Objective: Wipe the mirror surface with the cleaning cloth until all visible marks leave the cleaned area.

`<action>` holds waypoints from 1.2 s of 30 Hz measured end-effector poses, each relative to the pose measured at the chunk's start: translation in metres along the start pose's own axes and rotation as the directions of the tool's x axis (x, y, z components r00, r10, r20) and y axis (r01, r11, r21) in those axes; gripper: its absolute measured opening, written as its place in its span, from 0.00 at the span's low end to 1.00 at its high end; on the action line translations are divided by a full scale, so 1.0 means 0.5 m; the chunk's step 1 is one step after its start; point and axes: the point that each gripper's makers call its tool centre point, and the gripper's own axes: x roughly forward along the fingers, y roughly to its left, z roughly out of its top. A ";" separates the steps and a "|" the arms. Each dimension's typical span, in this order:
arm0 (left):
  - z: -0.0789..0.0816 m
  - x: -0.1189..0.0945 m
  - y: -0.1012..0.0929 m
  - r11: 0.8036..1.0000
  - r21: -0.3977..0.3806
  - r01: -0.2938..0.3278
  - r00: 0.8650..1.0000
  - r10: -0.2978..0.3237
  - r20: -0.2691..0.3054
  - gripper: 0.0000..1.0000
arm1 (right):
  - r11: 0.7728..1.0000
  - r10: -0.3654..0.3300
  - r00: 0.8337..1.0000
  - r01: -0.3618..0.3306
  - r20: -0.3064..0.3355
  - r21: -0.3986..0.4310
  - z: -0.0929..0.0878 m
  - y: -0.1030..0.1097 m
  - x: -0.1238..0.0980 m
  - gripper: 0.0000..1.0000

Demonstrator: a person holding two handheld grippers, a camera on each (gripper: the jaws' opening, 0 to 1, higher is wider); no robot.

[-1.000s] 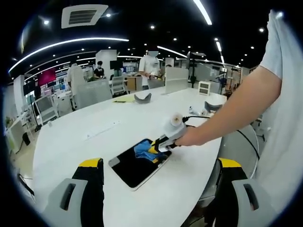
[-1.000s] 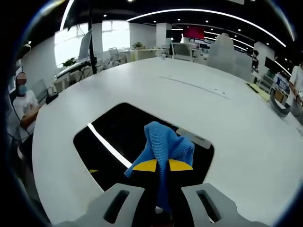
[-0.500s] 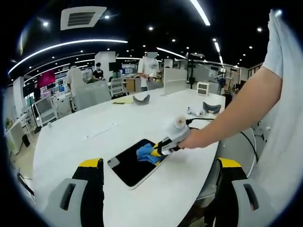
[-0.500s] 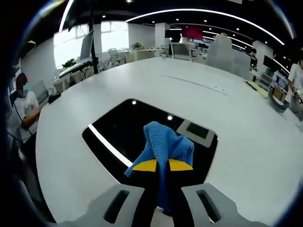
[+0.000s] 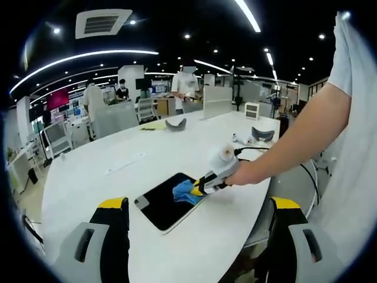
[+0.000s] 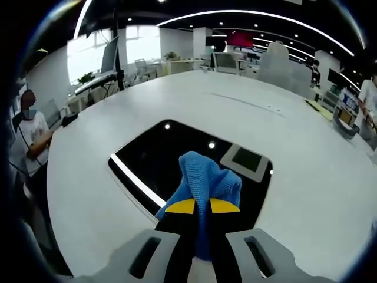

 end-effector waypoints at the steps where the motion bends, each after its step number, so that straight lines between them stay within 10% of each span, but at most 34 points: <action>1: 0.000 -0.001 -0.001 1.000 -0.003 0.002 1.000 -0.002 0.001 0.99 | 1.000 0.000 1.000 0.000 0.001 0.001 -0.001 0.001 -0.001 0.02; 36: -0.007 0.010 0.014 0.999 0.003 0.040 0.999 -0.040 0.012 0.99 | 0.998 -0.008 1.000 0.007 0.007 0.070 -0.005 0.027 -0.007 0.02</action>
